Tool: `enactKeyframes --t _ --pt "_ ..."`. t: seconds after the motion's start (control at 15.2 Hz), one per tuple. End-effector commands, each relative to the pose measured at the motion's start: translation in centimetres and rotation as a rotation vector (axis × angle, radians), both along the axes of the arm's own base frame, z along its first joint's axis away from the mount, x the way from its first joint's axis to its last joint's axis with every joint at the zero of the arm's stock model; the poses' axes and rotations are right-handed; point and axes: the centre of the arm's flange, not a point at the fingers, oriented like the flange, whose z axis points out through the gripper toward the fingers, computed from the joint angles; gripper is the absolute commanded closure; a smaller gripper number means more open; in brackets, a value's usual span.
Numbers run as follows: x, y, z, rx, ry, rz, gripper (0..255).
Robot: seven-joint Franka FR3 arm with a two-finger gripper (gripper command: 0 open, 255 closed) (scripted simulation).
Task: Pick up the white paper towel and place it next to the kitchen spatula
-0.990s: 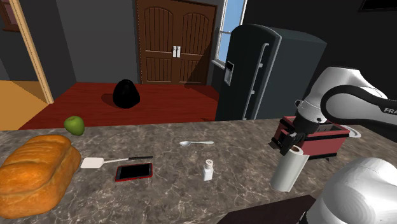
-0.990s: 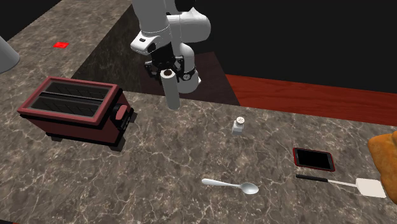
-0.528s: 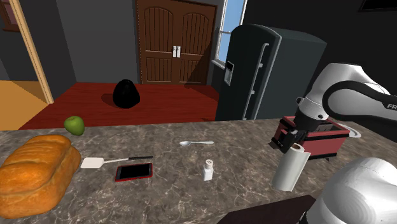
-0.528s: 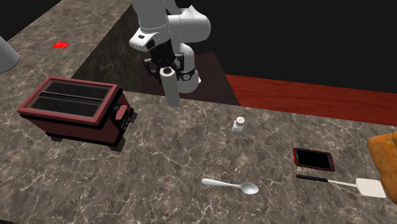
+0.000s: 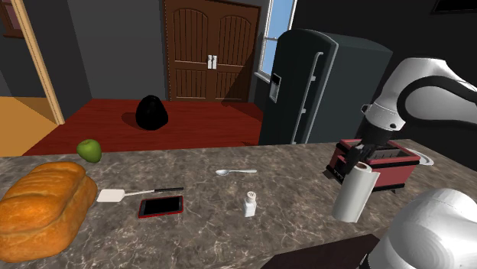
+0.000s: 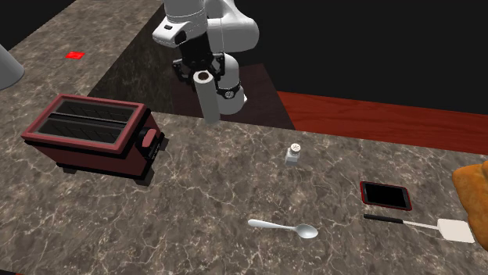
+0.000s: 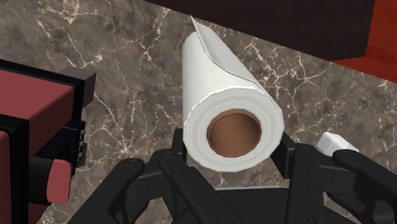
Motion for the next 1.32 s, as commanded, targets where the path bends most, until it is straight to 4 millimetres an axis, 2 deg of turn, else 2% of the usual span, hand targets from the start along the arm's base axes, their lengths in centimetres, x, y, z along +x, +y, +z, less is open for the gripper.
enactKeyframes --t 0.0,1.25 --pt "0.0 0.1 1.1 0.0 0.0 0.0 255" --pt "0.0 0.1 11.1 0.0 0.0 0.0 255"
